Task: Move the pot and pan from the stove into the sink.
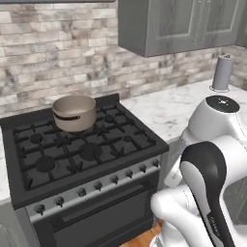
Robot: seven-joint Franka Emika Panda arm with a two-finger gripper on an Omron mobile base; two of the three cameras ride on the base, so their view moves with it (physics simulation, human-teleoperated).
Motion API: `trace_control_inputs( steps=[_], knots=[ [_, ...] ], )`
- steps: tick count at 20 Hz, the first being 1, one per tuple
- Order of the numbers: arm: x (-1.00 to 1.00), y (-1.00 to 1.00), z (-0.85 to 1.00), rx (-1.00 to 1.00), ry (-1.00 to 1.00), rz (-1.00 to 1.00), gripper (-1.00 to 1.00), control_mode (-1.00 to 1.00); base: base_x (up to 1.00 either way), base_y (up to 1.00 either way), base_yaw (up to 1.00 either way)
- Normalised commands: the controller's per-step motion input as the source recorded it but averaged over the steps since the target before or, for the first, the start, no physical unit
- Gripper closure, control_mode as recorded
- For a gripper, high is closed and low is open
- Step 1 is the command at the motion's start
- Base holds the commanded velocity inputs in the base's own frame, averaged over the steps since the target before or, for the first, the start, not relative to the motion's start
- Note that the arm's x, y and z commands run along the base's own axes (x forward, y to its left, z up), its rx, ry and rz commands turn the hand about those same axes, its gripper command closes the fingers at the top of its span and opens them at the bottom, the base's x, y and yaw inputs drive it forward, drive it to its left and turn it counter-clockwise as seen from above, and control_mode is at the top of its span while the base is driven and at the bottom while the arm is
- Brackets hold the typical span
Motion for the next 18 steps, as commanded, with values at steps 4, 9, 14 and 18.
trace_control_inputs(
  steps=[4, 9, 14, 18],
  knots=[
    [0.0, 0.0, 0.0, 0.0, 0.0, 0.0, -1.0, 1.0, 0.1, 0.83, 0.0],
    [0.0, 0.0, 0.0, 0.0, 0.0, 0.0, -1.0, 1.0, 0.02, 0.16, 0.0],
    [0.0, 0.0, 0.0, 0.0, 0.0, 0.0, -1.0, 1.0, 0.06, -0.13, 0.2],
    [0.0, 0.0, 0.0, 0.0, 0.0, 0.0, -1.0, 1.0, 0.0, -0.07, 0.31]
  ],
)
